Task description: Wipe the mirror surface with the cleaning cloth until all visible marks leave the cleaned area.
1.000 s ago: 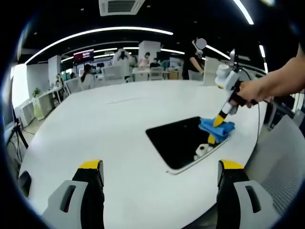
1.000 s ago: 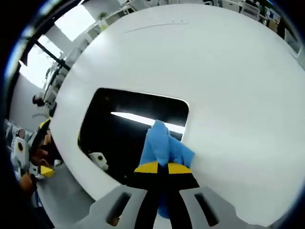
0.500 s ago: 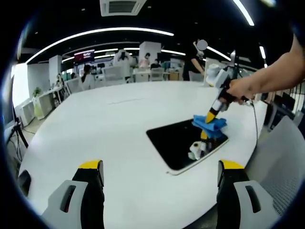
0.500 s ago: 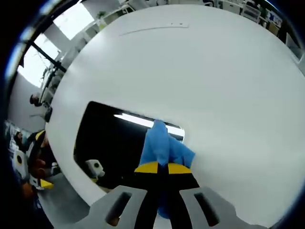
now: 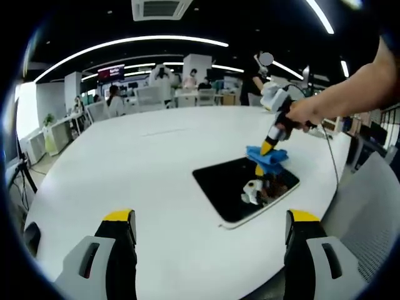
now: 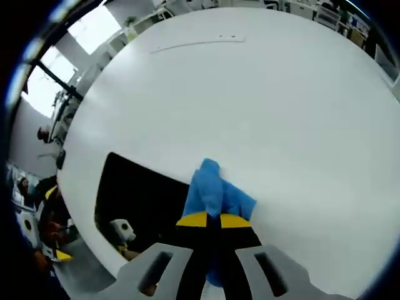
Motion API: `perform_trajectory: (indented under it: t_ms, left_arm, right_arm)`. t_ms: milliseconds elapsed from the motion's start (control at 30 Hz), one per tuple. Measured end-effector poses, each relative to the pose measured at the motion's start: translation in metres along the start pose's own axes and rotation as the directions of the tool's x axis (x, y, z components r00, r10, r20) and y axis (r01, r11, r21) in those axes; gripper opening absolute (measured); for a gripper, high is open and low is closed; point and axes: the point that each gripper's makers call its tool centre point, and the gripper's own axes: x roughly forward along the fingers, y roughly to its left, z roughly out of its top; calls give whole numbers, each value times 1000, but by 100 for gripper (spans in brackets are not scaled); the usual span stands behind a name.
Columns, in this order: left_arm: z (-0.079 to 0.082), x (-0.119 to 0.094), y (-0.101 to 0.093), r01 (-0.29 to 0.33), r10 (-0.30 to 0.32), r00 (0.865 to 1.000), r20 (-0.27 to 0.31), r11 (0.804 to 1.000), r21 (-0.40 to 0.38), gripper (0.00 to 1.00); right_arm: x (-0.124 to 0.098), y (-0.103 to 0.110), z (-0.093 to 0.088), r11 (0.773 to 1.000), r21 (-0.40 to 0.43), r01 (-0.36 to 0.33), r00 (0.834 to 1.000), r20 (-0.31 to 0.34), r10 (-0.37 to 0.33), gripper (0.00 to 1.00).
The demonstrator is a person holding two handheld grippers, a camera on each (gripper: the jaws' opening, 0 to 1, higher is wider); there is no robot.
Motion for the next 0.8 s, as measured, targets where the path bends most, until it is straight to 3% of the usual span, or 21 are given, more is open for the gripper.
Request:
perform_trajectory:
  t_ms: [333, 500, 667, 800]
  left_arm:
    - [0, 0, 2, -7, 7, 1000, -4, 1000, 4, 100]
    - [1, -1, 3, -16, 16, 1000, 1, 1000, 1, 100]
    - [2, -1, 2, -18, 18, 1000, 3, 1000, -1, 100]
    - [2, -1, 1, -13, 13, 1000, 3, 1000, 3, 100]
  right_arm:
    - [2, -4, 3, 999, 18, -42, 999, 25, 41, 0]
    - [-13, -12, -9, 999, -12, -34, 999, 38, 34, 0]
    - [-34, -46, -15, 999, 28, -20, 996, 83, 17, 0]
    - [-46, -78, -33, 997, 75, -1, 997, 81, -6, 0]
